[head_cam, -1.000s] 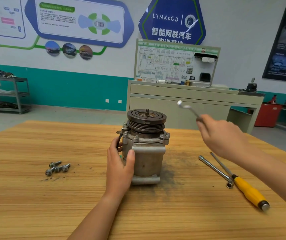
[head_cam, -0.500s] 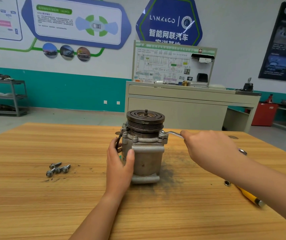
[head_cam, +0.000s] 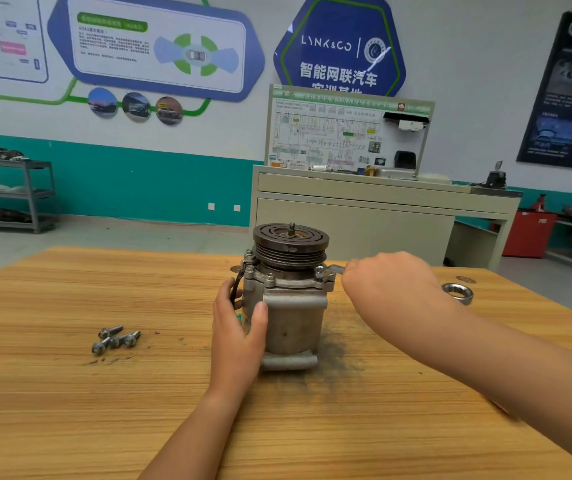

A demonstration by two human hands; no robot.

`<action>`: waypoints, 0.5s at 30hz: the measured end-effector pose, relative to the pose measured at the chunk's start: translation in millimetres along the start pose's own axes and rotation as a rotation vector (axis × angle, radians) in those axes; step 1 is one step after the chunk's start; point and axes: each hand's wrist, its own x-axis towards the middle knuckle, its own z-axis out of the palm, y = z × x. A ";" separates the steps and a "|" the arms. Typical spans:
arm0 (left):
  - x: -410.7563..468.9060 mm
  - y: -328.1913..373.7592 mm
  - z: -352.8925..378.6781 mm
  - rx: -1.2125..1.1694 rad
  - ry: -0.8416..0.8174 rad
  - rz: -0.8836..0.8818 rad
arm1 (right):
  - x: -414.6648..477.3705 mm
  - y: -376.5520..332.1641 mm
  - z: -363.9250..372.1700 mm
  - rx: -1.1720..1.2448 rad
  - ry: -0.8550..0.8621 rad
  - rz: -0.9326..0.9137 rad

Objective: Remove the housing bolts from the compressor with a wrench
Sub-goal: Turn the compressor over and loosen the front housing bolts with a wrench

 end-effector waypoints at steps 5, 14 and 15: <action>0.1 0.9 -0.4 0.000 0.002 -0.005 | -0.1 -2.3 -4.3 -0.010 -0.030 0.016; -1.1 2.6 -0.2 -0.002 0.005 -0.026 | 6.5 -5.8 -13.3 -0.114 -0.089 -0.084; -1.3 2.6 -0.1 0.000 0.005 -0.025 | 7.4 -2.7 -14.5 -0.153 -0.061 -0.102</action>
